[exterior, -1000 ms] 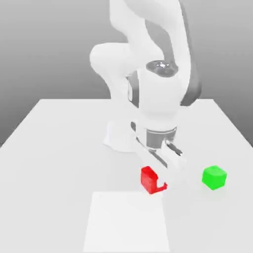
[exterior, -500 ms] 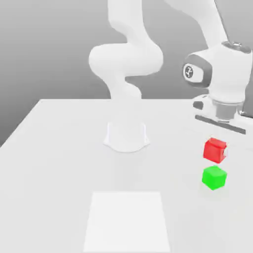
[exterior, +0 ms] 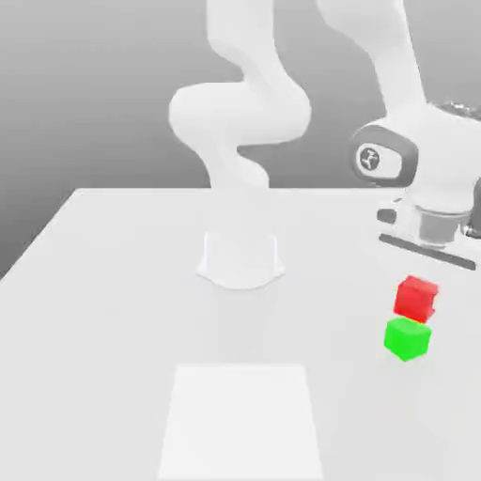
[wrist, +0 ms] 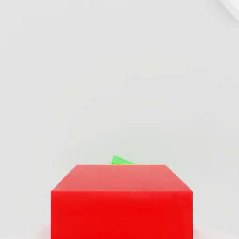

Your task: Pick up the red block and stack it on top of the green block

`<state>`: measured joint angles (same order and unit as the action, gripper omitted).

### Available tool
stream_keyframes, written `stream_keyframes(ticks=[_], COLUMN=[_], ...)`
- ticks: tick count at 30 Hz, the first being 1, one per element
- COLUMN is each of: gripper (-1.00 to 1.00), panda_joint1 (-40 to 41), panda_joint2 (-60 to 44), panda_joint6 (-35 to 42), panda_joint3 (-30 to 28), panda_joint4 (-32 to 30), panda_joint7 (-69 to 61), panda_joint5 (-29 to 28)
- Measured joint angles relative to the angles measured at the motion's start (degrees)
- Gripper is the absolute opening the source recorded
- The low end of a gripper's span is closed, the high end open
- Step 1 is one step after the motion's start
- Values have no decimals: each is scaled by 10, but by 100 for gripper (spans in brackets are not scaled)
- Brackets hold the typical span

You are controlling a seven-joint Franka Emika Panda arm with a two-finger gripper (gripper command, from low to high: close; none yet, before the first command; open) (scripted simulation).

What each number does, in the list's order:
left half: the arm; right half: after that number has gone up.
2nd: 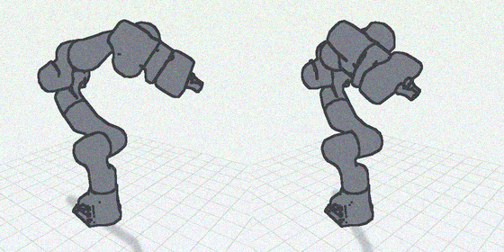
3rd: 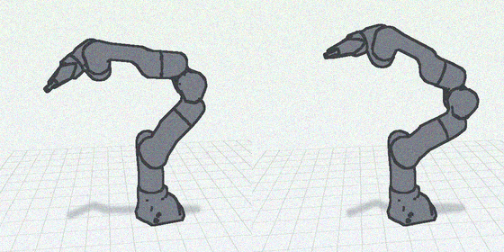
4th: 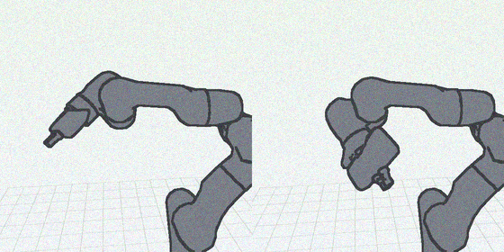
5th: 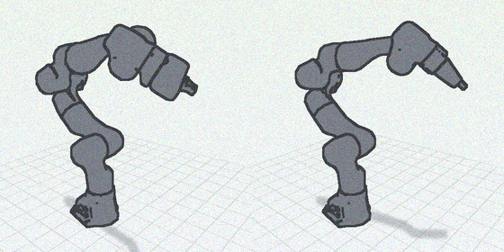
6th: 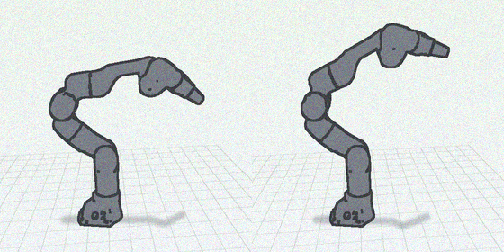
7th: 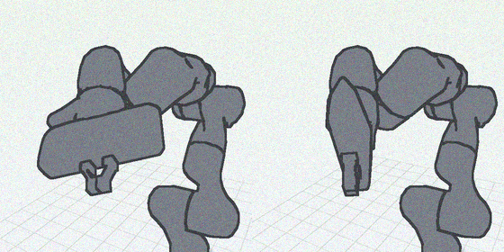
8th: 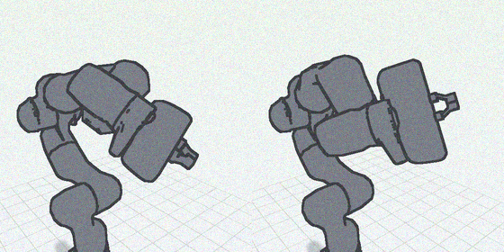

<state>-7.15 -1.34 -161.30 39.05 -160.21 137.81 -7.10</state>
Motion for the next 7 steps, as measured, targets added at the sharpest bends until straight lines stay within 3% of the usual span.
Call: stream_keyframes(ticks=[4,5,7], gripper=[-100,100,100], panda_joint1=[-18,-24,-24], panda_joint2=[-43,-52,-52], panda_joint6=[-34,-41,-41], panda_joint3=[-32,-40,-40], panda_joint4=[-2,-2,-2], panda_joint7=[53,63,63], panda_joint5=[-75,-89,-89])
